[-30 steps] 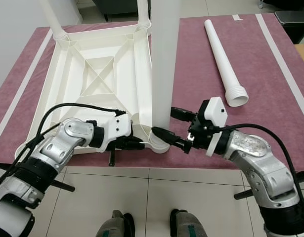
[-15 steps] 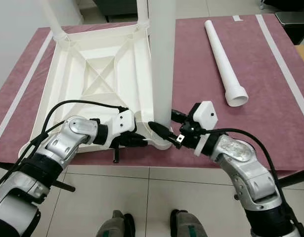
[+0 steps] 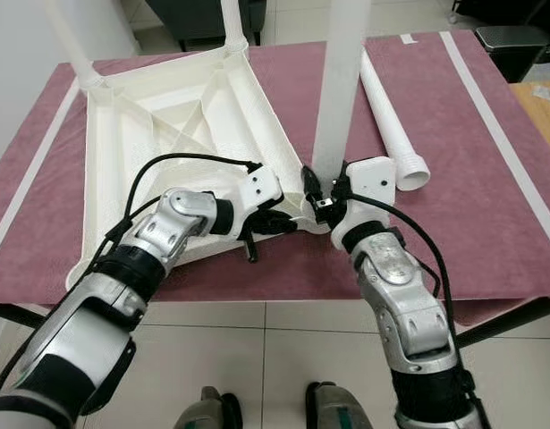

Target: Building children table

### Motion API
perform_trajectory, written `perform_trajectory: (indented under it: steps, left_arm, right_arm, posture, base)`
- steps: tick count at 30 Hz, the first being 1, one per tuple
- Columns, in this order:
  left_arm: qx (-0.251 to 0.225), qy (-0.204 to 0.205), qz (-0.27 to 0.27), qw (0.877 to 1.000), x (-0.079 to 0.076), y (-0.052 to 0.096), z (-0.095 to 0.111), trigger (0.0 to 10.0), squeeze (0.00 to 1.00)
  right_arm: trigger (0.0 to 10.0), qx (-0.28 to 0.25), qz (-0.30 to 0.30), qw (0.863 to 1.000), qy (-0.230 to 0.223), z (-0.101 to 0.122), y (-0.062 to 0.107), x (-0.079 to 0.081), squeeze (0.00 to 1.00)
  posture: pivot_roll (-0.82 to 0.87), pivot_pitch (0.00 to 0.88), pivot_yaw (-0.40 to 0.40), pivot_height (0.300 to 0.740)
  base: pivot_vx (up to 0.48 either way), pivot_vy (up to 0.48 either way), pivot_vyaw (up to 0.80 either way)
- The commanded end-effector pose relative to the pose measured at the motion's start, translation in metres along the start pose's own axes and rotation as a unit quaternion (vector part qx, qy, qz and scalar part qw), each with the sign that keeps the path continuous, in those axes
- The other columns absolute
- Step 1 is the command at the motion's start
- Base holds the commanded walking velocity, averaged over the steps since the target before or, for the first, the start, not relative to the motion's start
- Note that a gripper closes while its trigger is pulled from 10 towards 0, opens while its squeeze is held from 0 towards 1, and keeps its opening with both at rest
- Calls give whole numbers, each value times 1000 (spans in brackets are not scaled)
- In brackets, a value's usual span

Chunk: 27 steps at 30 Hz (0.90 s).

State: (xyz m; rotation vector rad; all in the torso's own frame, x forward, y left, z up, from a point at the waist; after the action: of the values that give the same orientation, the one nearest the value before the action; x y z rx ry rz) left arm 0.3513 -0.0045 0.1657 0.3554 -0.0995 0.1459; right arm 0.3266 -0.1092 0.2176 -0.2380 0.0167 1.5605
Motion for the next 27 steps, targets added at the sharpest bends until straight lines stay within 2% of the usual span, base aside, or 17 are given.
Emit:
perform_trajectory:
  steps: [1,4,7,8,9,10,12,13,14,16,17,18,19,21,22,23,27]
  left_arm:
    - [-38,-36,-77,996,-18,-6,17,0,0]
    - [-43,-35,-77,996,-18,-11,20,0,0]
    - [-43,-37,-81,995,-20,-10,19,0,0]
    - [-42,-37,-82,995,-20,-8,18,0,0]
    - [-42,-37,-82,995,-20,-8,18,0,0]
    - [-41,-38,-84,995,-19,-7,16,0,0]
    - [-37,-39,-87,995,-19,-4,13,0,0]
    - [-34,-41,-91,994,-19,-3,11,0,0]
    - [-34,-41,-91,994,-19,-3,11,0,0]
    - [-31,-45,-98,994,-21,1,8,0,0]
    - [-27,-49,-104,993,-23,4,5,0,0]
    - [-25,-51,-111,992,-25,8,3,0,0]
    - [-25,-51,-111,992,-25,8,3,0,0]
    - [-12,-58,-131,990,-33,20,-6,0,0]
    - [-12,-58,-131,990,-33,20,-6,0,0]
    - [3,-62,-146,987,-38,32,-14,0,0]
    - [15,-65,-156,985,-41,41,-20,0,0]
  right_arm:
    - [0,169,-127,977,21,-73,5,-46,0]
    - [0,169,-139,976,15,-72,6,-40,0]
    - [0,150,-128,980,23,-65,3,-36,0]
    - [5176,137,-113,984,29,-61,1,-33,0]
    - [5176,137,-113,984,29,-61,1,-33,0]
    - [9882,129,-106,985,33,-57,-1,-30,0]
    - [10000,87,-75,992,45,-43,-5,-26,0]
    - [10000,66,-52,996,39,-35,-6,-24,1000]
    - [10000,66,-52,996,39,-35,-6,-24,1000]
    - [10000,27,-6,999,29,-21,-8,-20,1000]
    - [10000,0,36,999,21,-10,-9,-16,0]
    - [10000,-26,67,997,21,0,-8,-16,0]
    - [10000,-26,67,997,21,0,-8,-16,0]
    - [10000,-63,128,989,33,16,-6,-20,0]
    - [10000,-63,128,989,33,16,-6,-20,0]
    - [10000,-85,163,982,51,25,-5,-28,0]
    - [10000,-96,195,975,53,31,-2,-30,0]
  posture:
    - [-104,170,154,740]
    - [-104,171,153,740]
    - [-104,171,153,740]
    - [-105,175,156,740]
    - [-105,175,156,740]
    - [-105,175,156,740]
    - [-103,176,156,740]
    - [-103,176,155,740]
    - [-103,176,155,740]
    - [-100,176,154,740]
    - [-101,177,154,740]
    - [-102,177,155,740]
    - [-102,177,155,740]
    - [-104,178,155,740]
    - [-104,178,155,740]
    - [-100,178,152,740]
    - [-96,176,150,740]
  base:
    - [0,0,0]
    - [0,0,0]
    - [0,0,0]
    - [0,0,0]
    - [0,0,0]
    - [0,0,0]
    - [0,0,0]
    - [0,0,0]
    - [0,0,0]
    - [0,0,0]
    - [0,0,0]
    - [0,0,0]
    - [0,0,0]
    - [0,0,0]
    - [0,0,0]
    - [0,0,0]
    - [0,0,0]
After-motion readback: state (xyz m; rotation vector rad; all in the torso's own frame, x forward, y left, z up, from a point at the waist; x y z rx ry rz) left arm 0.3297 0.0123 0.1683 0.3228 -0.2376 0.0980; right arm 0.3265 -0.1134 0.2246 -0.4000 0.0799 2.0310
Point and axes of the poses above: a point about 5 cm out from each wrist's last joint towards the gripper, its own y axis pointing back from the gripper into the wrist, its own z axis along the axis of the wrist's last joint, x = y × z, the point moved 4 cm from there along -y, pointing out of the wrist towards the gripper, and after that the axes turned 6 degrees about y, right-handed, at the moved point
